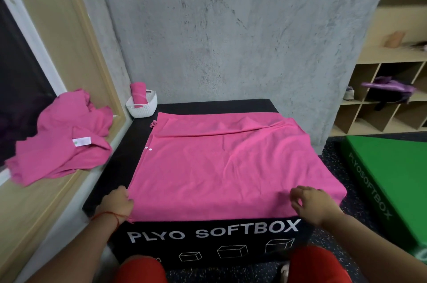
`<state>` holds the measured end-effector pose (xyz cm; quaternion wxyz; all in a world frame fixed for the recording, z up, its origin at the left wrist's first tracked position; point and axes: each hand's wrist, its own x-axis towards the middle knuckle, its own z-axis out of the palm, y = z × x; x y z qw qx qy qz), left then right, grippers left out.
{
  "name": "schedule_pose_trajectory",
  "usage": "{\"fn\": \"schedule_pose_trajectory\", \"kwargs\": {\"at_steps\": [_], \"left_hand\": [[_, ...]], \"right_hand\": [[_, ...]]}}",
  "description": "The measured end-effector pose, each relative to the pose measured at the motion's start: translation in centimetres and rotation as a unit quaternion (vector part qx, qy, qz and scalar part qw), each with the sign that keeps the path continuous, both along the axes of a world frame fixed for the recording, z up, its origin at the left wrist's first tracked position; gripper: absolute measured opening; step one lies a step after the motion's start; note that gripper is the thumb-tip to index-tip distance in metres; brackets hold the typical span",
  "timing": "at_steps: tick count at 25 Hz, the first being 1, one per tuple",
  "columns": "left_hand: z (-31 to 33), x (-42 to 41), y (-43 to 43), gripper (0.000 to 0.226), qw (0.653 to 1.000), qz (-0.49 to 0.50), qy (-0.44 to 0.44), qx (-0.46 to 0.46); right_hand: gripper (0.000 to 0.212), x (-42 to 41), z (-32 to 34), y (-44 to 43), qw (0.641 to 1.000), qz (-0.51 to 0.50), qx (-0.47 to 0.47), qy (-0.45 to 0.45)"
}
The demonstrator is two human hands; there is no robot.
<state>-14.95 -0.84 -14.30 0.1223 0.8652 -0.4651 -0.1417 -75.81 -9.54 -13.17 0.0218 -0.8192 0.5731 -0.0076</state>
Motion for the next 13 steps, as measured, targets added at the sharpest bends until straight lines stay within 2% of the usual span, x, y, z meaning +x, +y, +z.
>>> {"fn": "schedule_pose_trajectory", "kwargs": {"at_steps": [5,10,13], "left_hand": [[-0.9,-3.6,-5.1,0.031,0.993,-0.113,0.026,-0.016],[-1.6,-5.7,-10.8,0.045,0.988,-0.151,0.002,-0.016],[-1.2,-4.9,-14.9,0.046,0.989,-0.146,-0.010,-0.029]], "right_hand": [[0.037,1.8,-0.4,-4.7,0.998,-0.020,0.025,-0.047],[0.078,3.9,-3.4,-11.3,0.997,-0.030,0.051,-0.047],[0.078,6.1,-4.1,-14.8,0.994,-0.067,0.070,-0.053]]}}
